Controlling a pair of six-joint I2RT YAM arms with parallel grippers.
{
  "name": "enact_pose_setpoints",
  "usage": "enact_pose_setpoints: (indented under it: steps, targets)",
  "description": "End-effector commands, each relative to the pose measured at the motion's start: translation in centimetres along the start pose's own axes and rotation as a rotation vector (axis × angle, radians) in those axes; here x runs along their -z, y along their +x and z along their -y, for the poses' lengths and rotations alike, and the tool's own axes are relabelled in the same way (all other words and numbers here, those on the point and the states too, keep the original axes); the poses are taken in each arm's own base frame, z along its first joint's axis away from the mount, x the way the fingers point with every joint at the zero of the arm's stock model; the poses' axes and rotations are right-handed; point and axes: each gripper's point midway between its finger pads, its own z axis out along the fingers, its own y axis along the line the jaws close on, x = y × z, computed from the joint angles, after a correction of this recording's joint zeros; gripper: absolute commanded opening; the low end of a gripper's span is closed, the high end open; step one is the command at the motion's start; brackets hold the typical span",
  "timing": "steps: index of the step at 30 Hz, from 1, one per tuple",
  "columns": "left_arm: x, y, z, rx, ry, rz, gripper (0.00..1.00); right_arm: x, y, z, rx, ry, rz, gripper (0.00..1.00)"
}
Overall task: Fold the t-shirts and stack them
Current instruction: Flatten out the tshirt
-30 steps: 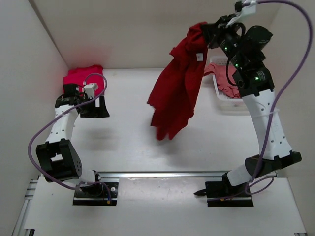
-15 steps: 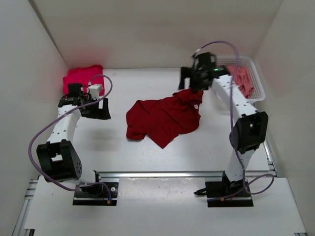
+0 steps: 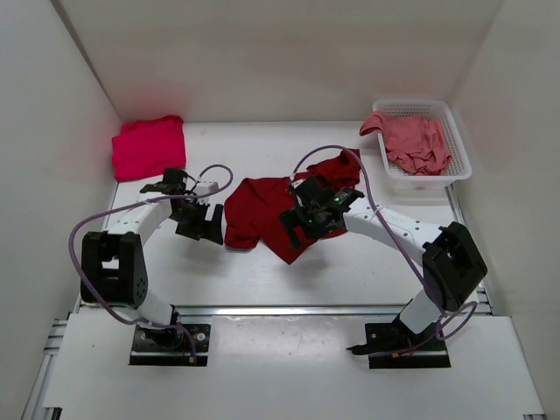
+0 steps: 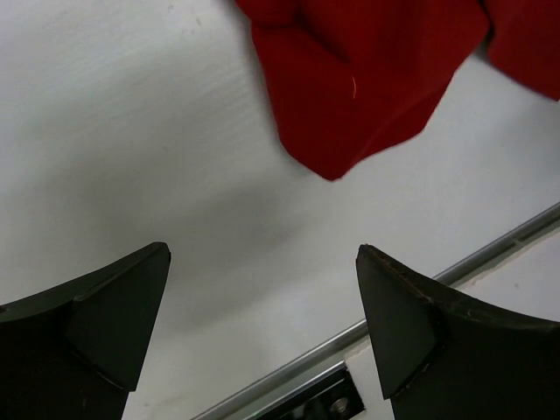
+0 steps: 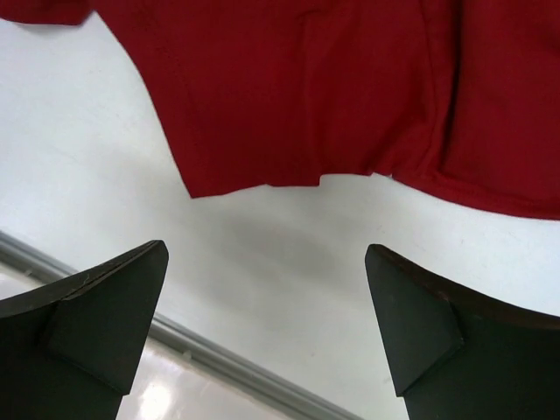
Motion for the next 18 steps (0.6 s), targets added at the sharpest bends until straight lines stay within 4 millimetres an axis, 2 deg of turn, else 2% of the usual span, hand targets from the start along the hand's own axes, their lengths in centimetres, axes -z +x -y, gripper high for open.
enact_pose_setpoints:
  steps: [1,2,3,7,9,11,12,13,15,17,18]
  targets:
    - [-0.8,-3.3,1.4,0.029,0.068,0.082,0.99,-1.5,-1.4,-0.2,0.0,0.018,0.077,0.99]
    - [-1.3,-3.8,2.3,-0.006,0.069,0.076,0.98,-1.9,-1.0,-0.3,0.003,0.02,0.06,0.99]
    - [-2.1,-3.5,3.1,-0.028,0.078,0.042,0.99,-2.4,-0.7,-0.6,0.012,0.026,0.047,0.99]
    - [-4.7,-2.9,2.6,-0.01,0.018,-0.004,0.99,-3.1,-0.1,-1.6,0.024,0.022,0.055,0.99]
    - [-5.0,-3.1,1.9,0.008,-0.002,-0.002,0.99,-3.8,0.6,-1.8,0.029,0.024,0.03,1.0]
    - [-5.5,-2.8,1.2,0.04,-0.016,-0.013,0.96,-4.1,0.4,-2.5,0.05,0.008,0.037,0.99]
    - [-5.8,-2.5,1.0,0.048,-0.01,-0.025,0.87,-4.3,0.4,-2.8,0.064,0.01,0.036,0.99]
    - [-5.7,-3.2,0.9,0.048,-0.006,-0.008,0.8,-4.9,0.7,-2.8,0.081,0.017,0.022,1.0]
    - [-6.0,-3.3,1.2,0.051,0.021,-0.016,0.42,-5.5,1.0,-3.3,0.107,0.037,-0.001,1.0]
    - [-5.9,-3.8,1.7,0.028,0.045,-0.009,0.19,-6.4,1.5,-3.0,0.1,0.055,-0.03,0.99]
    - [-5.9,-3.8,1.9,0.022,0.057,-0.009,0.16,-7.1,2.0,-2.7,0.08,0.06,-0.049,0.99]
